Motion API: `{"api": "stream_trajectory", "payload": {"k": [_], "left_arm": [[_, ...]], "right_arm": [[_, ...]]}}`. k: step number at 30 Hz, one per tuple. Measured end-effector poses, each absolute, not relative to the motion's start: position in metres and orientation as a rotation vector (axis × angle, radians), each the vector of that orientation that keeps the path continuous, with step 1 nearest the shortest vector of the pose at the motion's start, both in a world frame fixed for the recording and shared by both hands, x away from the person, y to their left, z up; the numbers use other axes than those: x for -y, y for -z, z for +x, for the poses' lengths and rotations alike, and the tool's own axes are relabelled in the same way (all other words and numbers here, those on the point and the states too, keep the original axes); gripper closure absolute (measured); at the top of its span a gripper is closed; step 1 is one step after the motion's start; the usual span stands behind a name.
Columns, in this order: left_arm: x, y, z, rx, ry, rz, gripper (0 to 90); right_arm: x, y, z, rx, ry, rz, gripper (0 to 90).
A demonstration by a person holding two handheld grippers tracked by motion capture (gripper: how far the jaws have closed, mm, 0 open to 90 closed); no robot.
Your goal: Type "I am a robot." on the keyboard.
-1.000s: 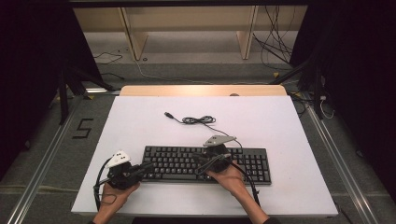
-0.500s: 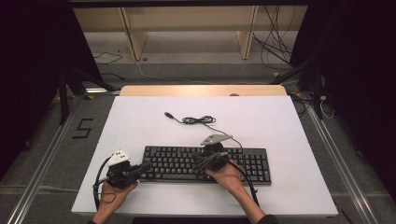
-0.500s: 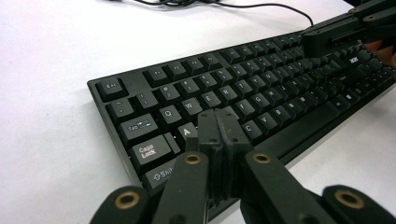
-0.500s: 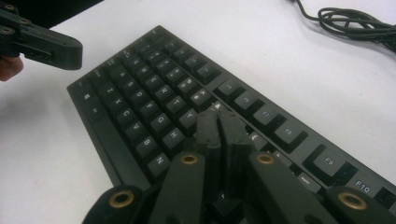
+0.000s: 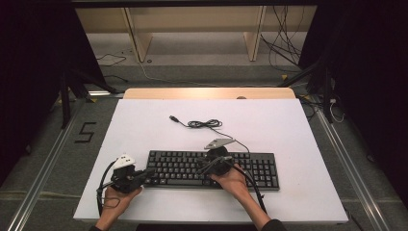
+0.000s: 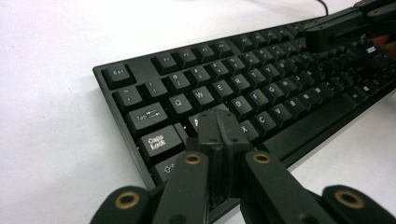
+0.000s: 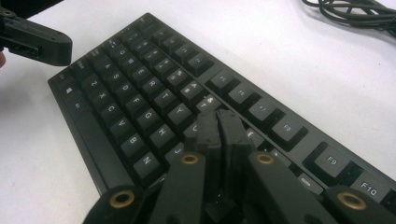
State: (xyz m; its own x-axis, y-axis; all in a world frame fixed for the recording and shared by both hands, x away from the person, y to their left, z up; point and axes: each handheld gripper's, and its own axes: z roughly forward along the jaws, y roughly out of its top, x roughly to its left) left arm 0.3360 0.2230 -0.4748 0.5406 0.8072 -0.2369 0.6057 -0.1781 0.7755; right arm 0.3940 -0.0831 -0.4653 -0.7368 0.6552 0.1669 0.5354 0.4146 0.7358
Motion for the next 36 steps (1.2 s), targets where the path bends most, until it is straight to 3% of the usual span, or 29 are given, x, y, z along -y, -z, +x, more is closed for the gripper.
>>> {"api": "stream_trajectory", "payload": {"k": [36], "left_arm": [[-0.2227,0.4820,0.3414,-1.207,-0.255,1.949,88.9]], "right_arm": [[0.0777,0.4742,0.3992,-2.535,-1.165,1.074,88.6]]}}
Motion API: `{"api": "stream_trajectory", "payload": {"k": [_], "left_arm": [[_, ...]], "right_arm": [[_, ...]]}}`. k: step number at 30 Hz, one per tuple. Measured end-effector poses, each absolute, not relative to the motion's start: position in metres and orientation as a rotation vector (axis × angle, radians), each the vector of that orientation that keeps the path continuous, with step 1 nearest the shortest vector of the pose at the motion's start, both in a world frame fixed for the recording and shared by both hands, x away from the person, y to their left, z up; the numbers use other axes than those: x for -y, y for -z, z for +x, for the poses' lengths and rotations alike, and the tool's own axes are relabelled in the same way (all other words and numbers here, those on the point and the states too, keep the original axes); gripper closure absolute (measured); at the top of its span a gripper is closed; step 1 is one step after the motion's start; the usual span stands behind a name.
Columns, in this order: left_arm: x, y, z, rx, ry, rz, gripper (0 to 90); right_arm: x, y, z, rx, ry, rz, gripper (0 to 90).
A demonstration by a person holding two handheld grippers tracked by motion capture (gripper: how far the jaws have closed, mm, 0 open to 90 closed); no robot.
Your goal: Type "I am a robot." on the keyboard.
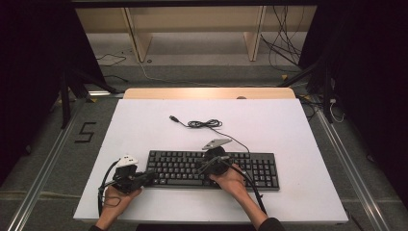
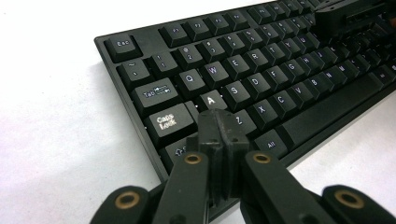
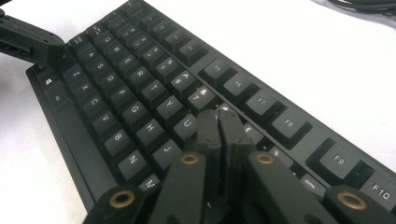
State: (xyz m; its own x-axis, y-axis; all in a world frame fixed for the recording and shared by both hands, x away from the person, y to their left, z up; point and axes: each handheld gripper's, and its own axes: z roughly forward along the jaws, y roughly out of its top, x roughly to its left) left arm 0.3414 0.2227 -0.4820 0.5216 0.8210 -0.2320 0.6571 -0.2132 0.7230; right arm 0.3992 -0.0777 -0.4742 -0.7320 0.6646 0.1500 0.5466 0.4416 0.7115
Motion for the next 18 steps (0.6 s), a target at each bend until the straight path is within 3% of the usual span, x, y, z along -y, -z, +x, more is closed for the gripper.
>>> {"api": "stream_trajectory", "payload": {"k": [18], "left_arm": [[-0.2233,0.4849,0.3433,-1.225,-0.237,1.949,89.1]], "right_arm": [[0.0741,0.4776,0.3971,-2.532,-1.138,1.069,90.0]]}}
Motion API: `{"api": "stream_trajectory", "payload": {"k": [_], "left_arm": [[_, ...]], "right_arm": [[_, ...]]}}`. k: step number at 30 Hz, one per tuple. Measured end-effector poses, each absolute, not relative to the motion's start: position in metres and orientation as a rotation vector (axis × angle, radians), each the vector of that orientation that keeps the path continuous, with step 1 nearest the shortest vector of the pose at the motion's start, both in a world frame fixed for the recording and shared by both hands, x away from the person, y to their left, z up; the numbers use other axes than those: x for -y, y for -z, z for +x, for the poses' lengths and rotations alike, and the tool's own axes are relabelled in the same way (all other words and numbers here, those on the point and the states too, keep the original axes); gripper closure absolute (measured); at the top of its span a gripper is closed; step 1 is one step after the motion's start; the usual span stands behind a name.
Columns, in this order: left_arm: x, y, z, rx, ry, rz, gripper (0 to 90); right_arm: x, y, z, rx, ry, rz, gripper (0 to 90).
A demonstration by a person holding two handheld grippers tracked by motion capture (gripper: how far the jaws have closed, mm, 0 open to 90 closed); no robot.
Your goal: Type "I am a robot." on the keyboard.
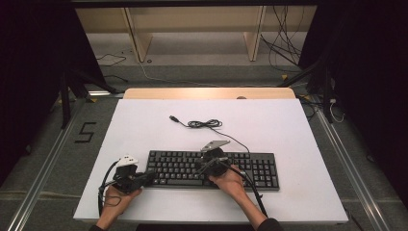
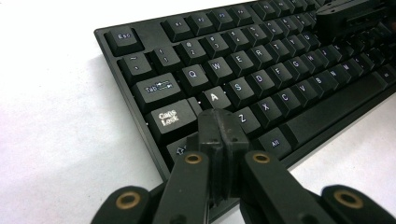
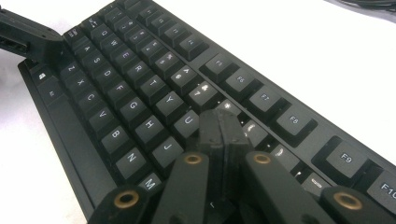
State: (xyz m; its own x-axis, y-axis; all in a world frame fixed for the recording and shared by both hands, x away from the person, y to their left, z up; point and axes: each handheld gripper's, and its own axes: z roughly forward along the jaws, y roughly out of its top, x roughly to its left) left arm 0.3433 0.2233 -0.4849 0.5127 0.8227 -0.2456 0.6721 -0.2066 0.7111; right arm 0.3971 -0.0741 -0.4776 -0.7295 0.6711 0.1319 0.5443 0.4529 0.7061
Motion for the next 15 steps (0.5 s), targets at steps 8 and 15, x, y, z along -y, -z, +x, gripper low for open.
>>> {"api": "stream_trajectory", "payload": {"k": [8,15], "left_arm": [[-0.2220,0.4838,0.3426,-1.220,-0.251,1.953,88.9],[-0.2216,0.4778,0.3401,-1.185,-0.276,1.913,86.8]], "right_arm": [[0.0749,0.4769,0.3978,-2.532,-1.149,1.085,90.0],[0.0803,0.4690,0.3969,-2.512,-1.216,1.099,89.5]]}}
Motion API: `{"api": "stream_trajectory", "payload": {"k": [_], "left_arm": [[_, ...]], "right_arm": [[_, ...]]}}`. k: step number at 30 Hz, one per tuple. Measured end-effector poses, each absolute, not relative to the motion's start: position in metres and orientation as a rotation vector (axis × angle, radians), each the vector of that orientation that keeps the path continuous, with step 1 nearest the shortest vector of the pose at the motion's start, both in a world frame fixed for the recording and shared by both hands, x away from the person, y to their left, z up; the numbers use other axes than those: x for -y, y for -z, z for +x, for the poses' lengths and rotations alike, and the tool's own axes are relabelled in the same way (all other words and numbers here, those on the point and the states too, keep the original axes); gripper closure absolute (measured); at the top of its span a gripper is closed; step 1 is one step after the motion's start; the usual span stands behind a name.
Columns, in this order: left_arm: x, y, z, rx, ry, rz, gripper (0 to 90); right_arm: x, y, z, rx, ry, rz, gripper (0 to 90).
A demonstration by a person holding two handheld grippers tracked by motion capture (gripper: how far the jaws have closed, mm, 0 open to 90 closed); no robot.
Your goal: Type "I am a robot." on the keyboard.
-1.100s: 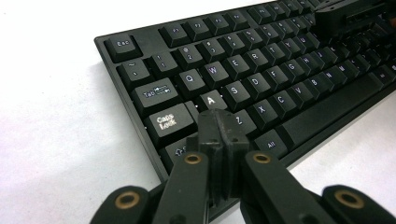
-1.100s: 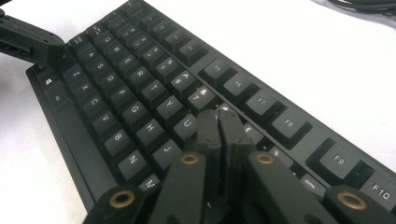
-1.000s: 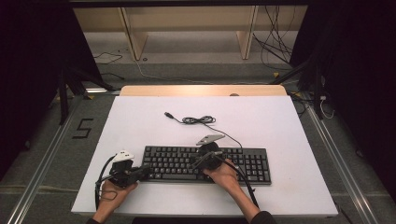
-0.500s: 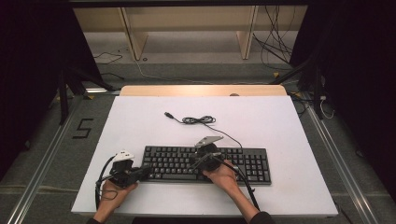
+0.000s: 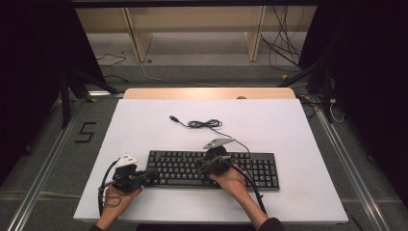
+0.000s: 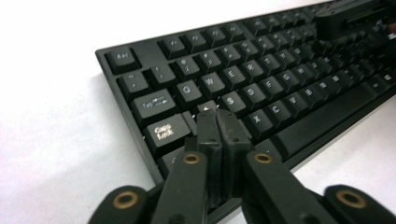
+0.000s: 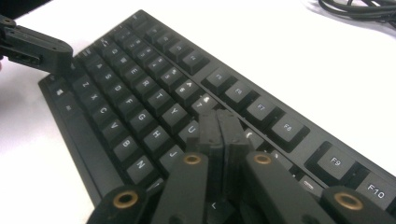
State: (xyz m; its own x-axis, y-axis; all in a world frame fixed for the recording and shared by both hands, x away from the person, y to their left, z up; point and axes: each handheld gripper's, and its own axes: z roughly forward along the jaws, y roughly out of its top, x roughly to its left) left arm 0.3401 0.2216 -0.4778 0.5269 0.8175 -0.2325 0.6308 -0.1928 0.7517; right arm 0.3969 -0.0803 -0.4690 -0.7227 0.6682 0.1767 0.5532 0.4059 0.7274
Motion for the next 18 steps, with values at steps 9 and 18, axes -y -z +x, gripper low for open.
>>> {"api": "stream_trajectory", "payload": {"k": [9,18], "left_arm": [[-0.222,0.474,0.338,-1.161,-0.269,1.881,73.9],[-0.220,0.471,0.338,-1.118,-0.244,1.838,51.9]], "right_arm": [[0.083,0.465,0.395,-2.517,-1.266,1.083,80.4],[0.085,0.457,0.388,-2.530,-1.360,1.052,54.4]]}}
